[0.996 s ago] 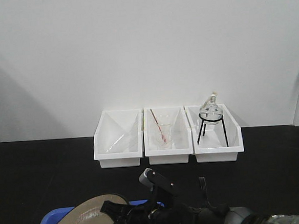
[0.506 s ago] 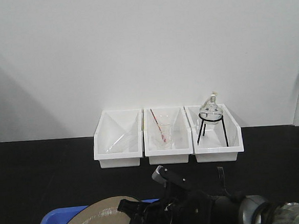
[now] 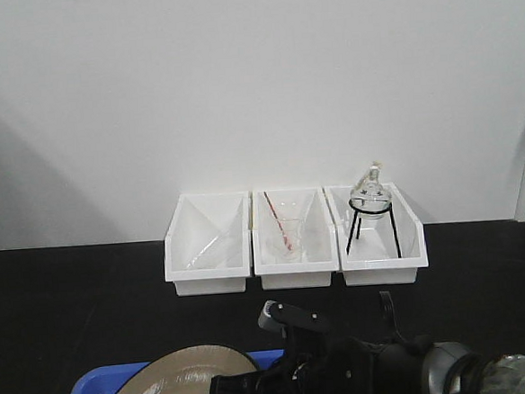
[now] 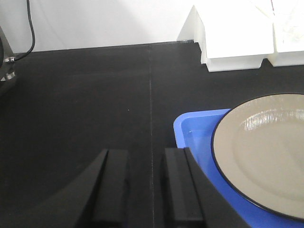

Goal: Place disk in tray to left cabinet

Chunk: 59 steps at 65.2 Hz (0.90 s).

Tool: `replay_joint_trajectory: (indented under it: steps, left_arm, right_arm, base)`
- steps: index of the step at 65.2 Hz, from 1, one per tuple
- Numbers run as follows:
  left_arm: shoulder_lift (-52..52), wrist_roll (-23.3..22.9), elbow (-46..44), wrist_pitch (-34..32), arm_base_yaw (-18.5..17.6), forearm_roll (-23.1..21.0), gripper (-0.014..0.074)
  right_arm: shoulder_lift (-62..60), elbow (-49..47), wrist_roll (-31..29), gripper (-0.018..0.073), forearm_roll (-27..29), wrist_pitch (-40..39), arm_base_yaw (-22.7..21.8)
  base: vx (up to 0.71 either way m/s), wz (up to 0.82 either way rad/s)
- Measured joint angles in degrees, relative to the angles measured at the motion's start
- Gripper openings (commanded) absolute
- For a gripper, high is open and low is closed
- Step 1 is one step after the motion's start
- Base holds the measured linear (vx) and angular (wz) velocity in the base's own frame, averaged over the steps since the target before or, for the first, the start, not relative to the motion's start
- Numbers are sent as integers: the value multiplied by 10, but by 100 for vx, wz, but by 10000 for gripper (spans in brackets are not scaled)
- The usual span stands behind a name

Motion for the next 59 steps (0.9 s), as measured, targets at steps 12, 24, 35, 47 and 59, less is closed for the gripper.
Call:
replay_joint_trajectory:
  steps: [12,24,35,47,59]
  left_arm:
    - [0,0,0,-1,0,0,328]
    - [0,0,0,-2,0,0,328]
    - [0,0,0,0,0,0,328]
    - [0,0,0,15,0,0,328]
    - [0,-1,0,-10,0,-1,328]
  right_arm:
    - [6,7,-11,462,-21,73,-38]
    - [0,4,-12,467,-17,119,-85]
    - [0,0,-13,467,-22,136,-111]
    - [-18,-13,-40,467,-37,157,-115]
    - [-74,-14,-77,467,-43,152,-115]
  base:
    - [0,0]
    - [0,0]
    - [0,0]
    - [0,0]
    - [0,0]
